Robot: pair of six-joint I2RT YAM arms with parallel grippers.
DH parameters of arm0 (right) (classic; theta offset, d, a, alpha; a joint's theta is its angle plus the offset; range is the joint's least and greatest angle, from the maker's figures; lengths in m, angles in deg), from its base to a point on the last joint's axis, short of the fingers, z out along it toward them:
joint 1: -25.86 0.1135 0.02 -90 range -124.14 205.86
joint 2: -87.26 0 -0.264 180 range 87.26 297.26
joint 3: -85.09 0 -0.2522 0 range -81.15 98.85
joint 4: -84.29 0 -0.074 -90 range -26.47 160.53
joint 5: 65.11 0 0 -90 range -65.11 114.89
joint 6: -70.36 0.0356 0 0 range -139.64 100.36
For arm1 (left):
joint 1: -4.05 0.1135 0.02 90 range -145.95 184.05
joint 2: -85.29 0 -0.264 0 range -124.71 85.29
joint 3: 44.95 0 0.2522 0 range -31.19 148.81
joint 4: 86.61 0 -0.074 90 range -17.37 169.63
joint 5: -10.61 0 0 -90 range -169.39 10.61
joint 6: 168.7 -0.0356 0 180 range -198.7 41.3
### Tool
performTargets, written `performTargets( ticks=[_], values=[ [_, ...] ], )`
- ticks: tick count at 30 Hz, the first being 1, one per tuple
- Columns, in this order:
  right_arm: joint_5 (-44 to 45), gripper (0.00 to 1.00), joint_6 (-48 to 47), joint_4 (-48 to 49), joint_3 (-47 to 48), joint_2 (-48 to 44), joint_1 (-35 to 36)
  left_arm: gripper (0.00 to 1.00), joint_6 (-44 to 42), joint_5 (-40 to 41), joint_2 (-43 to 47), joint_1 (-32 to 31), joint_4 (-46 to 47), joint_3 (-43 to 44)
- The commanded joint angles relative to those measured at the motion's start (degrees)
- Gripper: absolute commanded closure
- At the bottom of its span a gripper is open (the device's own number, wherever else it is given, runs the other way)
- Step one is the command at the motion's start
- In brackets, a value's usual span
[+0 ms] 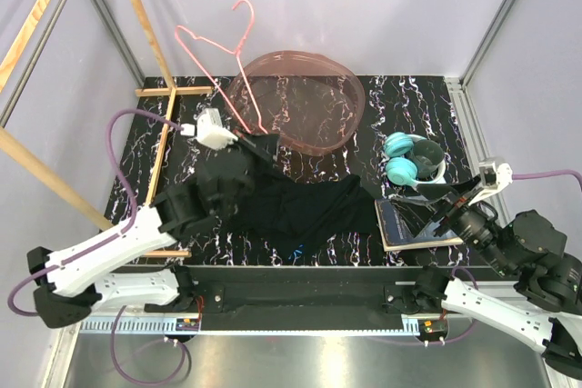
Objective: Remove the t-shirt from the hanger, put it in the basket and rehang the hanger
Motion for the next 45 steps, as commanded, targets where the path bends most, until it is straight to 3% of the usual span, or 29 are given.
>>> performTargets(
  ticks=[1,3,7,11,14,25,29,35,45],
  values=[
    [2.41,0.00,1.53,-3.10,2.68,-1.06,-0.06,1.00,-4.03,5.75,-4.98,6.08,6.44,4.17],
    [2.32,0.00,2.24,-3.89,3.03,-1.41,-0.06,1.00,-6.66,9.52,-6.57,8.80,11.71,4.79],
    [1.44,0.00,4.43,-5.82,3.38,-2.38,-0.14,1.00,-7.20,12.52,-11.58,15.13,13.30,8.82],
    [0.56,0.00,5.32,-7.23,4.35,-2.65,-0.06,1.00,-23.86,19.46,-20.70,20.40,19.71,16.71],
    [0.65,0.00,4.79,-8.64,5.40,-2.82,-0.06,1.00,-25.22,20.45,-23.71,24.62,17.35,20.68],
    [3.63,0.00,2.15,-11.54,8.30,-2.12,-0.06,1.00,-16.71,17.55,-27.67,36.67,12.61,24.47],
    [4.60,0.00,1.45,-11.63,8.04,-2.03,-0.05,1.00,-8.46,15.53,-29.16,39.39,9.09,26.06],
    [5.74,0.00,1.01,-11.63,7.95,-1.94,-0.06,1.00,-0.71,12.28,-32.41,41.16,5.84,29.57],
    [7.50,0.00,1.10,-13.04,8.74,-2.91,-0.06,1.00,-0.53,13.68,-36.37,41.69,5.83,34.05]
  ],
)
